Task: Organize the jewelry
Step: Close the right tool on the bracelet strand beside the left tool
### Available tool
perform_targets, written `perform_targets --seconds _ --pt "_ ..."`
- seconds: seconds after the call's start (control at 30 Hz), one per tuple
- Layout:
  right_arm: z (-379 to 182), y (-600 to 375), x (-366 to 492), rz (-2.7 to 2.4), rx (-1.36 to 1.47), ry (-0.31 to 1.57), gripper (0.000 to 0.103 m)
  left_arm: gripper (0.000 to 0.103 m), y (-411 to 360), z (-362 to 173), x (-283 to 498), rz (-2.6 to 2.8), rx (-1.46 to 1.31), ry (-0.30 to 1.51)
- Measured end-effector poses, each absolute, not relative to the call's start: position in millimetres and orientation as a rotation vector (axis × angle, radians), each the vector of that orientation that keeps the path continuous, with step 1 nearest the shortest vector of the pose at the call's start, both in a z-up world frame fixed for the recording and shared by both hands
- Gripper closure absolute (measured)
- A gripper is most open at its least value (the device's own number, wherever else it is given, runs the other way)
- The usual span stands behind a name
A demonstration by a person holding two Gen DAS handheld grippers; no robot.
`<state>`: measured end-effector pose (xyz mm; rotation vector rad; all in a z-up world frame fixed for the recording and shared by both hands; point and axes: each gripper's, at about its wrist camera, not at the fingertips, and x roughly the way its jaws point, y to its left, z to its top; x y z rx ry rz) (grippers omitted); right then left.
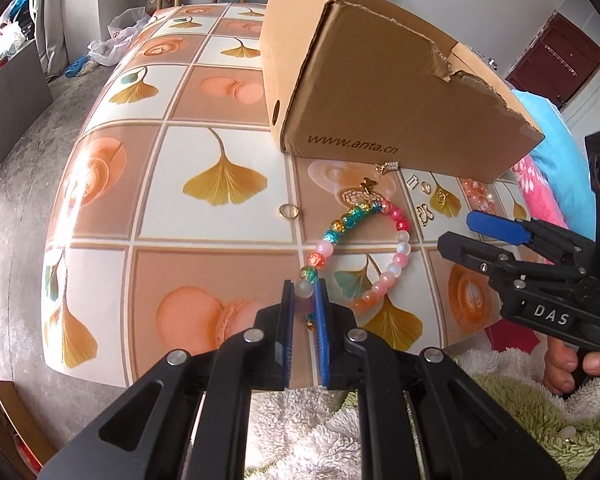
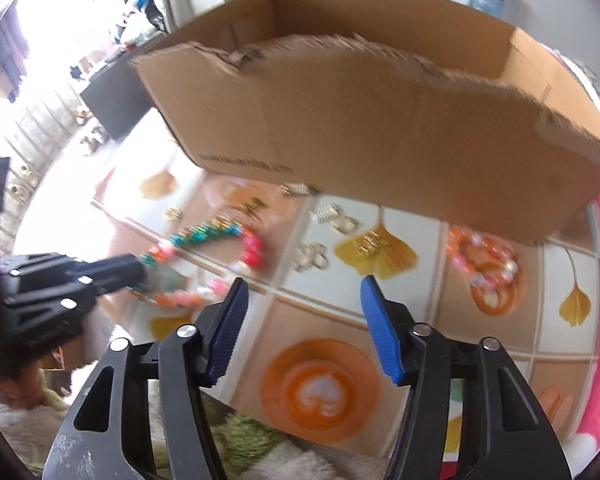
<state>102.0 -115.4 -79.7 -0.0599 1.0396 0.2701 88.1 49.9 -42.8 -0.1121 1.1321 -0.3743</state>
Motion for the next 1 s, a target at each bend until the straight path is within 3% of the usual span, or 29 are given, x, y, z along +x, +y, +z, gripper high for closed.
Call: perform_targets --seconds 0.13,0.4,0.63,1.0 --pt "-81.2 -102.1 110.3 0.311 -0.055 1.05 0.061 0.093 48.5 -42.6 87.3 -0.375 -0.099 1.125" --pt "-85.3 -76.2 120.7 0.344 -0.074 1.047 0.067 0.093 48.6 -43.3 86.1 -0.374 -0.1 1.114" --pt "-94.7 -60.6 134.9 0.345 -0.086 1.083 0.092 0.093 49.9 -44.3 83.9 -0.373 -0.112 1.098" --pt "-99.2 -72.0 110.7 0.32 -0.036 1.144 0.095 0.093 40.8 -42.7 82.6 -0.397 -0.075 1.072"
